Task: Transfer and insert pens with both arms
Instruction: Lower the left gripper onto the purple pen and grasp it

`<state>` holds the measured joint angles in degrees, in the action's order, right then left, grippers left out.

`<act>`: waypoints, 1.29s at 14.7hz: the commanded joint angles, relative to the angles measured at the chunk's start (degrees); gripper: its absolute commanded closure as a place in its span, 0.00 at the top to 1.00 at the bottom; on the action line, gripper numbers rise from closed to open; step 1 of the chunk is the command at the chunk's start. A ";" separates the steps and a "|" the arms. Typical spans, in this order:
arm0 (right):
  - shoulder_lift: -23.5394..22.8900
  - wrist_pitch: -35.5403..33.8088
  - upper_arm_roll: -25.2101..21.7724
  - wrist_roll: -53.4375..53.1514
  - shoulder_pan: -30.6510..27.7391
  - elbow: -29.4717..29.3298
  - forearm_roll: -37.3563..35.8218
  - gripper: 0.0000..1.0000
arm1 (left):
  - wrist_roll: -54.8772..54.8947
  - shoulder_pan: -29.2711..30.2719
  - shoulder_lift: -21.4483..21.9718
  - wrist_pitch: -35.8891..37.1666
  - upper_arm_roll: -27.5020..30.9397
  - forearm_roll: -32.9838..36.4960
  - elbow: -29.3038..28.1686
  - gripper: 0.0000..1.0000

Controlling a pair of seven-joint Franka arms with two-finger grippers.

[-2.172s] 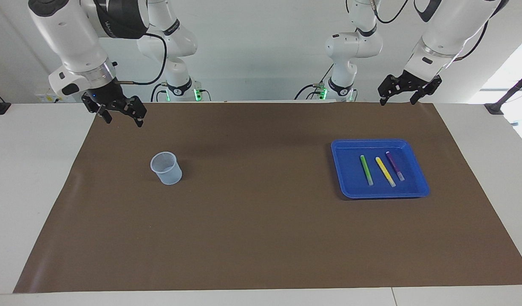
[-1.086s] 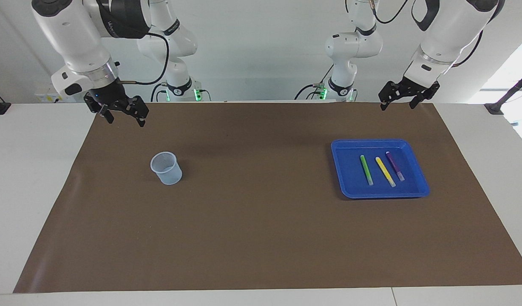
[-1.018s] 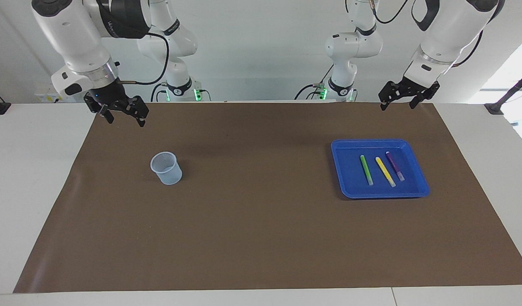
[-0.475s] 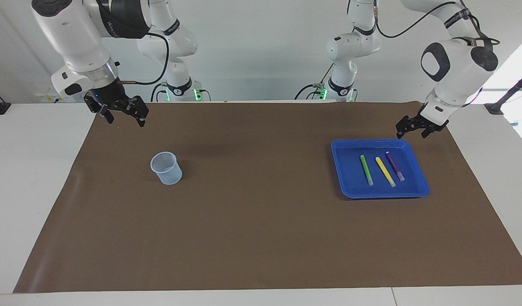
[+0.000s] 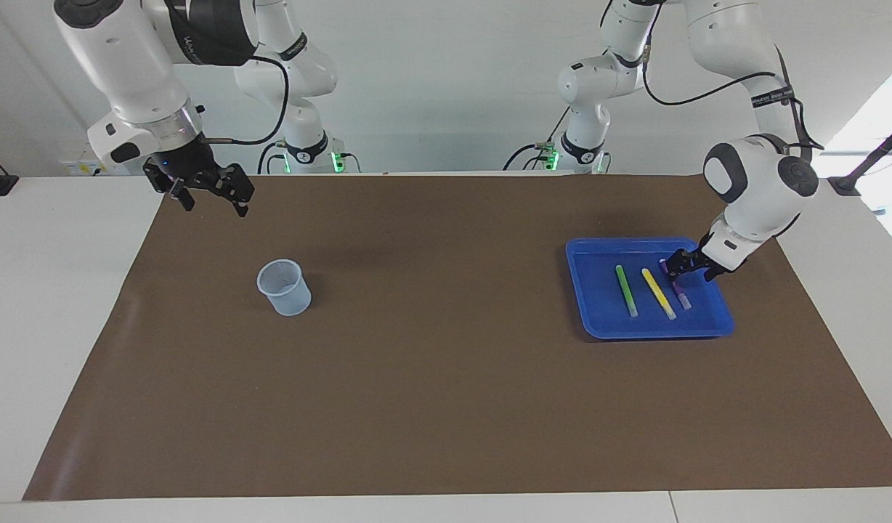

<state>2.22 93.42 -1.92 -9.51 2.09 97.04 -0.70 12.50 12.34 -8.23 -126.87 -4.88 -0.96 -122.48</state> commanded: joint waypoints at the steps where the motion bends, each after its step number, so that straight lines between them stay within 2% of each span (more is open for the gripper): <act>1: 0.60 -0.70 0.08 -0.33 -0.24 0.25 1.14 1.00 | 1.21 0.40 -0.91 -1.45 -0.13 -0.10 0.13 0.76; 3: 0.60 -0.70 0.08 -0.33 -0.24 0.25 1.14 1.00 | 1.12 0.49 -1.87 -1.80 -0.13 -0.09 0.13 0.70; 9: 0.60 -0.70 0.08 -0.33 -0.24 0.25 1.14 1.00 | 1.04 0.75 -2.49 -2.50 -0.13 -0.09 0.04 0.62; 15: 0.60 -0.70 0.08 -0.33 -0.24 0.25 1.14 1.00 | 0.86 0.84 -3.72 -4.18 -0.13 -0.09 -0.57 0.60; 17: 0.60 -0.70 0.08 -0.33 -0.24 0.25 1.14 1.00 | 0.86 0.84 -3.81 -4.09 -0.13 -0.09 -0.48 0.54; 19: 0.60 -0.70 0.08 -0.33 -0.24 0.34 1.14 1.00 | 0.86 0.84 -3.81 -4.00 -0.13 -0.09 -0.31 0.40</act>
<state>2.22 93.42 -1.93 -9.51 2.09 97.04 -0.70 12.62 12.57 -12.05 -129.72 -4.86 -0.96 -122.51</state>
